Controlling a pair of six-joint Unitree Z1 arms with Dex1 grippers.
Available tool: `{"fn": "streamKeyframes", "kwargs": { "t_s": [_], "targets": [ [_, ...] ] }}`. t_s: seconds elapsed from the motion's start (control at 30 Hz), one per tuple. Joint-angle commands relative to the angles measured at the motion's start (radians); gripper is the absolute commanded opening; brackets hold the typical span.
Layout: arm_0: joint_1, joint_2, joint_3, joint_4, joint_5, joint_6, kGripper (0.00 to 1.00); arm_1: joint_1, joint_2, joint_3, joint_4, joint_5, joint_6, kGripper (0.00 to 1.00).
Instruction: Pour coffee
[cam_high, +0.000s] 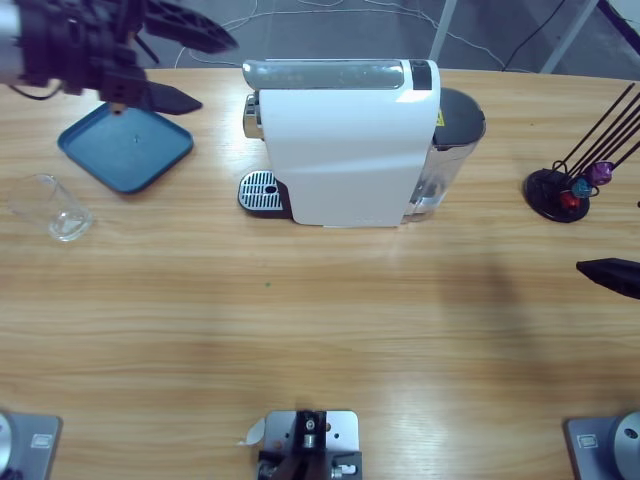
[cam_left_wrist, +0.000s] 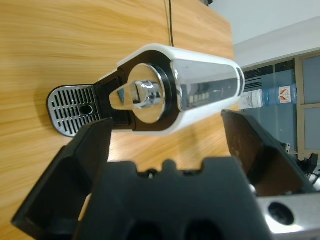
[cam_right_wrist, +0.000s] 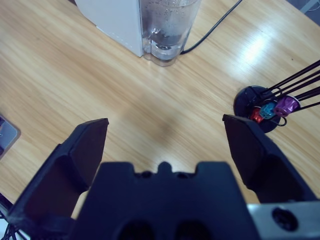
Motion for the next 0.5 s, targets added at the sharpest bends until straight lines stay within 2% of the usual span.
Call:
{"fn": "streamKeyframes", "kwargs": {
  "t_s": [0.03, 0.13, 0.17, 0.23, 0.27, 0.4, 0.43, 0.5],
  "targets": [
    [-0.005, 0.122, -0.071, -0.011, -0.034, -0.009, 0.922, 0.011, 0.000, 0.005, 0.013, 0.001, 0.013, 1.000],
    [-0.005, 0.130, -0.083, -0.011, -0.040, -0.009, 0.906, 0.011, 0.000, 0.006, 0.012, 0.001, 0.013, 1.000],
    [-0.005, 0.132, -0.083, -0.011, -0.042, -0.009, 0.862, 0.011, 0.000, 0.007, 0.011, 0.001, 0.013, 1.000],
    [-0.005, 0.139, -0.086, -0.011, -0.056, -0.010, 0.639, 0.011, 0.000, 0.007, 0.009, 0.002, 0.013, 1.000],
    [-0.005, 0.146, -0.088, -0.011, -0.071, -0.011, 0.600, 0.011, 0.000, 0.008, 0.007, 0.003, 0.012, 1.000],
    [-0.005, 0.157, -0.087, -0.011, -0.103, -0.015, 0.595, 0.011, 0.000, 0.008, 0.007, 0.002, 0.013, 1.000],
    [-0.005, 0.156, -0.089, -0.012, -0.108, -0.015, 0.543, 0.011, 0.000, 0.008, 0.007, 0.003, 0.013, 1.000],
    [-0.005, 0.153, -0.093, -0.011, -0.115, -0.015, 0.282, 0.011, 0.001, 0.008, 0.007, 0.003, 0.013, 1.000]
  ]
}}
